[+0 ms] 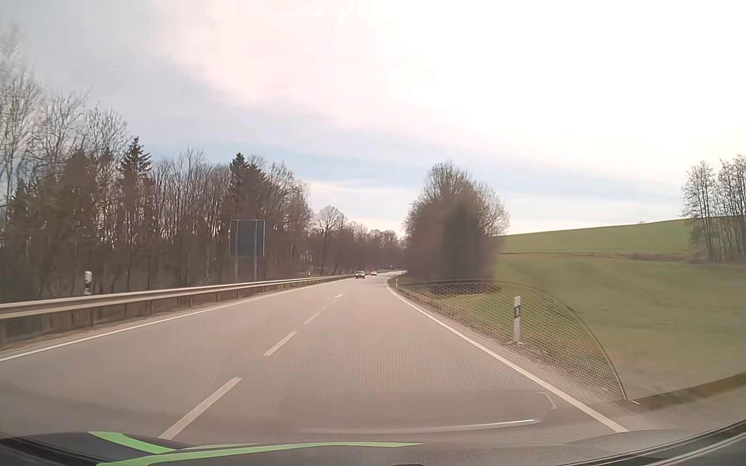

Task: Follow the waypoints while adhering to traffic rules and regulations

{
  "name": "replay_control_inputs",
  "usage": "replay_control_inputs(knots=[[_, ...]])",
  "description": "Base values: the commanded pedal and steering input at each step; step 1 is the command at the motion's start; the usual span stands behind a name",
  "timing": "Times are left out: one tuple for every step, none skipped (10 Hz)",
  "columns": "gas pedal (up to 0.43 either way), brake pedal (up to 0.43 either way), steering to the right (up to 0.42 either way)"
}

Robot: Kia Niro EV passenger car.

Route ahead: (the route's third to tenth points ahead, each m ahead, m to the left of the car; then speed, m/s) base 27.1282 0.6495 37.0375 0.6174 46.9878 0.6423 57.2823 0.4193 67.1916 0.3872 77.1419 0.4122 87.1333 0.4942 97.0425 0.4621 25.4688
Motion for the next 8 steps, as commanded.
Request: replay_control_inputs(knots=[[0.209,0.0,0.002],[0.209,0.0,0.002],[0.209,0.0,0.001],[0.209,0.0,0.001],[0.209,0.0,0.001],[0.209,0.0,0.001],[0.209,0.0,0.001],[0.209,0.0,0.001]])
